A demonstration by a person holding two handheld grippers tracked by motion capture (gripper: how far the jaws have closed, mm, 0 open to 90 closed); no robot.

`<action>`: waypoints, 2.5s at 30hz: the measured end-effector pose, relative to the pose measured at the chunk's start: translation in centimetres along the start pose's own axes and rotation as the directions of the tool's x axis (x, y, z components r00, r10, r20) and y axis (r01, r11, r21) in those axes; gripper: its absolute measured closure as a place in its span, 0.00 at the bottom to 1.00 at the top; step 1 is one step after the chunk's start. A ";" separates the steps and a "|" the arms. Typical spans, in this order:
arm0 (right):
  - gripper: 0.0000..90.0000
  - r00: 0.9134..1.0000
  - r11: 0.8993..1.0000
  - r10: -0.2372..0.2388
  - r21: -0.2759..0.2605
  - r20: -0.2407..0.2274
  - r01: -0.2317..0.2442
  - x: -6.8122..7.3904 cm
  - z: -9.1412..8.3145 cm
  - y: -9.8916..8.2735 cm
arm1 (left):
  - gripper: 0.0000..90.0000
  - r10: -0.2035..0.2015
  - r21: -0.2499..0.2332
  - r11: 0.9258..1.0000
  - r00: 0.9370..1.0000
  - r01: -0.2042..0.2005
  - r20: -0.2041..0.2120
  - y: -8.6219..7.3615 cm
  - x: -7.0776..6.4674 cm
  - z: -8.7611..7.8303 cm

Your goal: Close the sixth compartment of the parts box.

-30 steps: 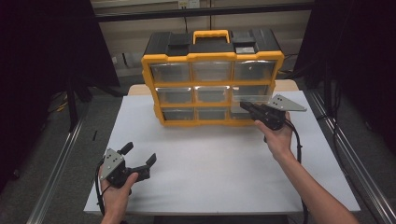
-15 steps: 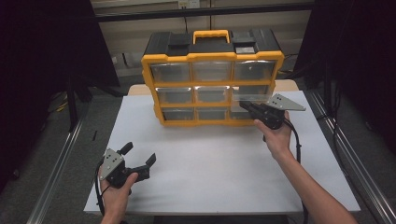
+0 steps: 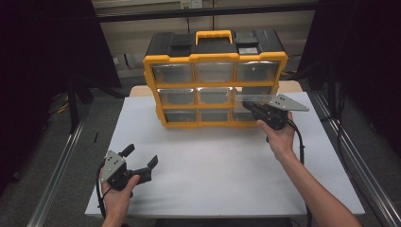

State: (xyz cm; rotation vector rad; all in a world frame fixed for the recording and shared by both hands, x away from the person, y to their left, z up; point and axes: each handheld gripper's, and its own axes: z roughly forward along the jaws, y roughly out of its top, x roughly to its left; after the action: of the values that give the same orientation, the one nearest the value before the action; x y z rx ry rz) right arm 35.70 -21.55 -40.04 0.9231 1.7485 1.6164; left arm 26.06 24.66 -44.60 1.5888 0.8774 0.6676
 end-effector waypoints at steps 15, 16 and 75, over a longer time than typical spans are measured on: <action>1.00 1.000 1.000 -0.002 -0.002 0.009 0.002 -0.3 0.3 0.0 | 0.05 0.003 0.006 1.000 1.000 -0.003 0.004 0.0 0.0 0.0; 1.00 1.000 1.000 0.001 -0.001 0.010 0.000 -0.3 0.3 0.0 | 0.05 0.003 0.004 1.000 1.000 -0.003 0.002 0.0 0.0 0.0; 0.86 0.997 0.999 0.024 0.041 0.077 -0.027 -1.9 1.6 -0.3 | 0.05 -0.008 0.019 1.000 1.000 0.007 0.004 -0.1 0.0 0.6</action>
State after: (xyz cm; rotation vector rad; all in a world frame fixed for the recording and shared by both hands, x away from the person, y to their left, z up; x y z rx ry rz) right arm 38.12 -22.13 -40.54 1.0170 1.7313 1.5449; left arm 26.54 24.37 -44.83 1.6023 0.8887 0.6526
